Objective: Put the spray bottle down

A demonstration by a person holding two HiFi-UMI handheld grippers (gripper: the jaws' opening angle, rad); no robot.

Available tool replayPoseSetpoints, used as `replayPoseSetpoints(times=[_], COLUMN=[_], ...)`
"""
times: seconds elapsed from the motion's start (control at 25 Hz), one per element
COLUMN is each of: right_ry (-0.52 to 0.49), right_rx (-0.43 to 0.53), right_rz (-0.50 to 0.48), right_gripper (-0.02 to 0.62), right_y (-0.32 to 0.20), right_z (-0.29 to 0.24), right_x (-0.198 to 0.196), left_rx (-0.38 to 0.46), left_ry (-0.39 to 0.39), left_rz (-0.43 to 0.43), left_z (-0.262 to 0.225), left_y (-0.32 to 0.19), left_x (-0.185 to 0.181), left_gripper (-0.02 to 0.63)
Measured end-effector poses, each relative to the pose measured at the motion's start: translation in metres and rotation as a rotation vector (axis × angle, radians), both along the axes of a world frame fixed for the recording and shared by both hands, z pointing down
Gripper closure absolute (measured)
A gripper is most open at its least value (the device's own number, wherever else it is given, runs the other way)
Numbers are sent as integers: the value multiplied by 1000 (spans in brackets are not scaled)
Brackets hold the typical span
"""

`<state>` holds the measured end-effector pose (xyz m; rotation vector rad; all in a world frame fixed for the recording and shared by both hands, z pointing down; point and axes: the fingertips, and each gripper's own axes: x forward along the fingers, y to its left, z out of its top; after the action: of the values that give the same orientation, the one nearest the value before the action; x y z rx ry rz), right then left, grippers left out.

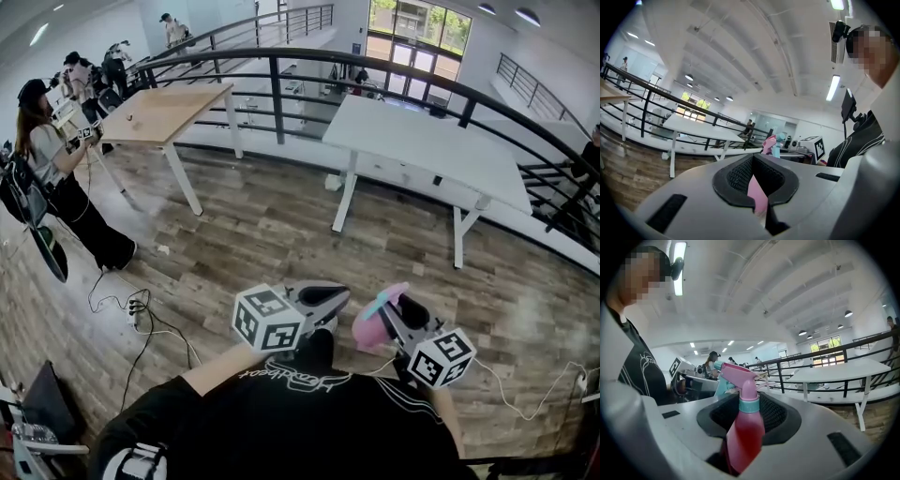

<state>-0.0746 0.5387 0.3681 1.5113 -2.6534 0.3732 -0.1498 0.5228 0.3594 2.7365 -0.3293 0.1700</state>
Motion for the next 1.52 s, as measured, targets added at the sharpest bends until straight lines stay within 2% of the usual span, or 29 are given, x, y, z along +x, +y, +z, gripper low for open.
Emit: replayPoseSetpoints(times=[0.2, 0.36, 0.8, 1.0, 1.24, 1.52], right_ry=[2, 7, -120, -135, -99, -57], right_rx=[-16, -20, -77, -74, -57, -66], right_rz=[21, 44, 56, 31, 39, 43], right_gripper=[460, 460, 460, 460, 460, 460], right_y=[-49, -115, -371, -467, -524, -545], right_z=[13, 15, 8, -3, -3, 7], right_x=[24, 49, 122, 136, 148, 143], left_rx=[-3, -16, -63, -52, -48, -53], left_ry=[2, 7, -11, 13, 7, 12], left_rz=[27, 44, 41, 7, 12, 29], left_z=[8, 14, 18, 7, 7, 11], left_y=[-51, -118, -388, -491, -545, -557], left_x=[25, 49, 123, 135, 145, 146], left_gripper=[603, 603, 603, 603, 603, 603])
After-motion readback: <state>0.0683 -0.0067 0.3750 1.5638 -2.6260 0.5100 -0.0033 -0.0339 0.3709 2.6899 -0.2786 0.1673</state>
